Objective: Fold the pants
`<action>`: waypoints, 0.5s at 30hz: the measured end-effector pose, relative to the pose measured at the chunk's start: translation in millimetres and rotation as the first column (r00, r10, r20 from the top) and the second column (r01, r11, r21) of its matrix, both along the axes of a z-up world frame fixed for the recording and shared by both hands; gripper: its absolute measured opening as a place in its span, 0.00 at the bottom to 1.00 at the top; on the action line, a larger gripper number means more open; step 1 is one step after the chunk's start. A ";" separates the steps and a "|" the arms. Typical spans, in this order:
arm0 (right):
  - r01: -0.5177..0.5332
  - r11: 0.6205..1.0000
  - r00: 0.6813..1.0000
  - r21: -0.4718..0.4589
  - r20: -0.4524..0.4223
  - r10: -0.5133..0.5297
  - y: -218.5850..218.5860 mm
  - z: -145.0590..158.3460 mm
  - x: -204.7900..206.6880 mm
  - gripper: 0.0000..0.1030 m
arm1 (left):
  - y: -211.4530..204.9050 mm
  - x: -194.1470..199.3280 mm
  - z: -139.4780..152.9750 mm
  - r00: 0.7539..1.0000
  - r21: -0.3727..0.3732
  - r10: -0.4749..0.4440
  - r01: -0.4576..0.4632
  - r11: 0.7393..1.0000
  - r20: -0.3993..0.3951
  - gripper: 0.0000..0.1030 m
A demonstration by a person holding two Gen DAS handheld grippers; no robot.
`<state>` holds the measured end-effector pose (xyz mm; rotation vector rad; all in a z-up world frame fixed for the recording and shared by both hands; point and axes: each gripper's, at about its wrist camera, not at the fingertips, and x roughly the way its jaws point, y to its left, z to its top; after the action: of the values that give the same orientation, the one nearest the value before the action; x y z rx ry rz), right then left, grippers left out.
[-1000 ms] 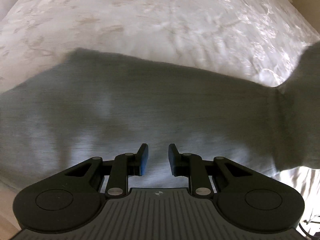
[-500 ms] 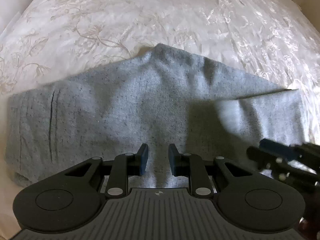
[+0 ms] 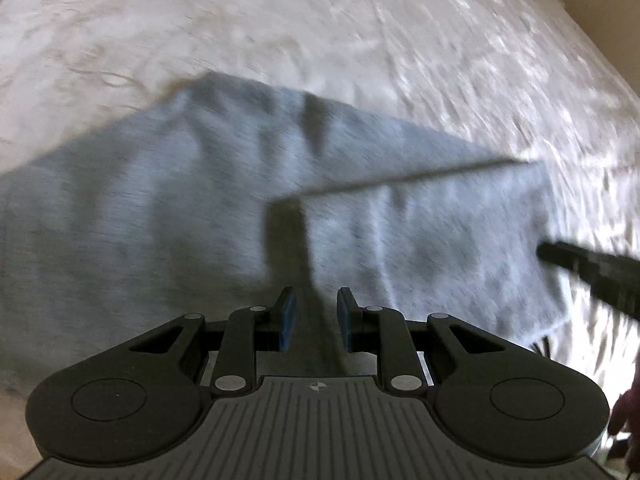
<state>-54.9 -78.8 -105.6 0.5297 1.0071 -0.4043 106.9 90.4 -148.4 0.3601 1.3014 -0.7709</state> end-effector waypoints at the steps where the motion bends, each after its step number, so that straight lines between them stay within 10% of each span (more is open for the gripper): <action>1: 0.007 1.000 1.000 0.005 0.000 -0.007 -8.2 -2.3 0.1 0.25 | -3.7 -3.4 -2.5 1.000 0.009 -0.015 0.015 1.000 0.002 0.21; 15: 0.068 0.998 0.985 -0.002 -0.156 -0.067 -98.8 -64.7 33.8 0.05 | -25.9 -11.5 -24.7 0.993 0.132 -0.077 0.065 0.989 0.085 0.22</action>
<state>-21.1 -177.6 -170.3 0.5428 1.1426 -0.5106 95.4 64.5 -173.1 0.5416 1.2620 -0.7238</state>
